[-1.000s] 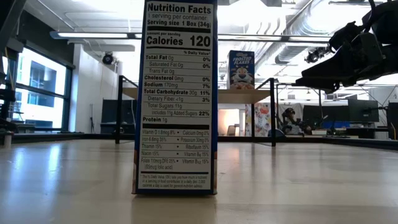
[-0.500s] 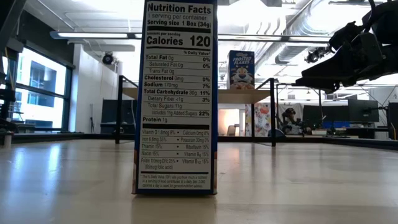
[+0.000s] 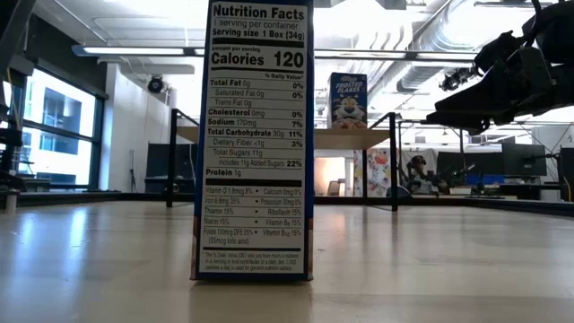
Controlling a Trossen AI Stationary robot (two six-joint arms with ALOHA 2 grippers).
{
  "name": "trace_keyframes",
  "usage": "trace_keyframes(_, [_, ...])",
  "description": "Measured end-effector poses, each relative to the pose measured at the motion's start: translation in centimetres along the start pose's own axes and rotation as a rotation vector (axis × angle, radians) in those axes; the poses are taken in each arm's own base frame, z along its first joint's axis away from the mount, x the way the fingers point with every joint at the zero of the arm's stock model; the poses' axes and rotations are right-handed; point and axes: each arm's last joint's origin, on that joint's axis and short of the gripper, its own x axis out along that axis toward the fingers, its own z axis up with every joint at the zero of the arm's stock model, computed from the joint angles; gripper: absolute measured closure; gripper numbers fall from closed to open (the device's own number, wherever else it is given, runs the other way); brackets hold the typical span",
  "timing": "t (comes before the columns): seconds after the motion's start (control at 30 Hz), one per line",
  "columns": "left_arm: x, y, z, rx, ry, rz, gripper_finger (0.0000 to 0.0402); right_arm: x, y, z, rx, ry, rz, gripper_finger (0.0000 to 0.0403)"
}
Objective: Stack cereal on shelf
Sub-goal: Put the yellow cereal box on the shelf aligned with the other yellow cereal boxes
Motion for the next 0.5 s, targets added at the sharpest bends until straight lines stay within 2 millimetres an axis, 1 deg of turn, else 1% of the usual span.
trace_keyframes(0.37, [-0.02,-0.11,0.02,-0.01,0.0,-0.001,0.015,0.0,0.0,-0.01,0.0,0.0,0.0,0.0171])
trace_keyframes(0.5, [-0.14,-0.44,0.11,-0.034,0.005,0.037,0.015,0.0,0.0,0.0,0.0,0.0,0.0,0.0171])
